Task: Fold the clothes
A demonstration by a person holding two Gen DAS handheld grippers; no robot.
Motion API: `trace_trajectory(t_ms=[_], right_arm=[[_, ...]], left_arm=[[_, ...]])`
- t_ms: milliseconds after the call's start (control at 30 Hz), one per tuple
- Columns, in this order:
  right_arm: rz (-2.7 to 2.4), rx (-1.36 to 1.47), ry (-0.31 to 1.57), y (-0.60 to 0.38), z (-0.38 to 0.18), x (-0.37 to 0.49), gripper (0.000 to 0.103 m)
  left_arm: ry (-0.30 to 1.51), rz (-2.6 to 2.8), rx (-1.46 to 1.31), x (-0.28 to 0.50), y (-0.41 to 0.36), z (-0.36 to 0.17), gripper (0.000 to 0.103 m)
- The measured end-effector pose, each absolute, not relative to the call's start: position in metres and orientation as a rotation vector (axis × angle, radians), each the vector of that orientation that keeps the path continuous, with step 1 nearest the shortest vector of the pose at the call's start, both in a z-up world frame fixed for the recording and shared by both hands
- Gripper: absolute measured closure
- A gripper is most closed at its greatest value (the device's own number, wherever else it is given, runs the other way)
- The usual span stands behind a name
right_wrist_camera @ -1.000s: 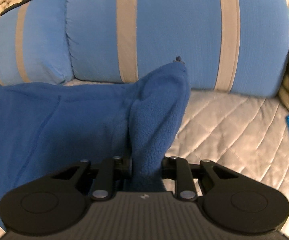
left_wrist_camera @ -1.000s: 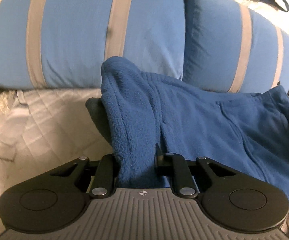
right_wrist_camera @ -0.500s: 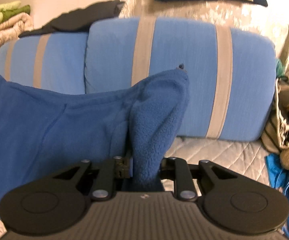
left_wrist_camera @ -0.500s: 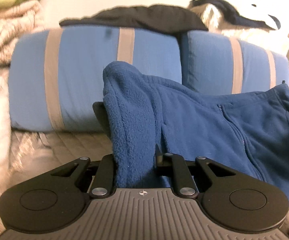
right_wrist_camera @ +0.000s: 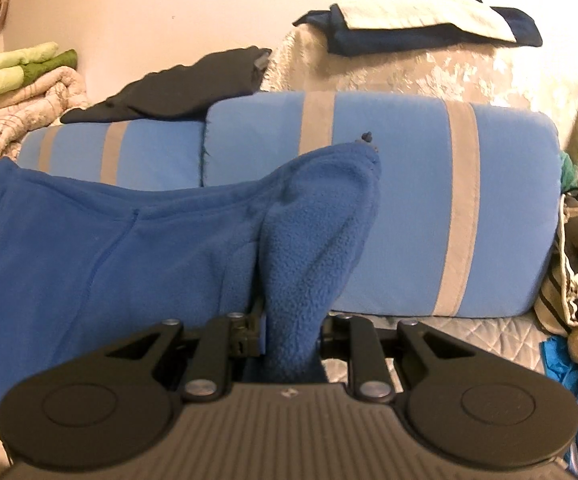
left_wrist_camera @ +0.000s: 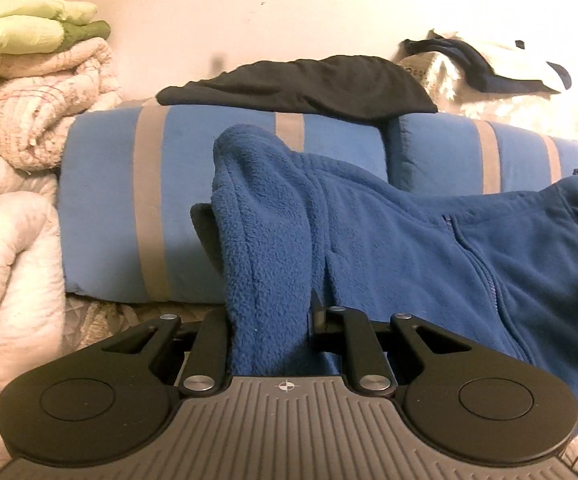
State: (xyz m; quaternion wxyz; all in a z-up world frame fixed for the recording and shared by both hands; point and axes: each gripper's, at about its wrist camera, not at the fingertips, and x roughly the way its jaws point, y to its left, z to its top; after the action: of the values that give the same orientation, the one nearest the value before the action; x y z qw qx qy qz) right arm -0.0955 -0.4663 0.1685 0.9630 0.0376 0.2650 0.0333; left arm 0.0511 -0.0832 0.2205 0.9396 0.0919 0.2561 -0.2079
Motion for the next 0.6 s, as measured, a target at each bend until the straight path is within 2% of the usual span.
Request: trace_trajectory(t_ms=[600], right_arm=[[0.155,0.053,0.499,-0.396,0.185,-0.087,0.082]], left_arm=[[0.513,-0.295,0.201,0.062,-0.02,0.233,0.085]])
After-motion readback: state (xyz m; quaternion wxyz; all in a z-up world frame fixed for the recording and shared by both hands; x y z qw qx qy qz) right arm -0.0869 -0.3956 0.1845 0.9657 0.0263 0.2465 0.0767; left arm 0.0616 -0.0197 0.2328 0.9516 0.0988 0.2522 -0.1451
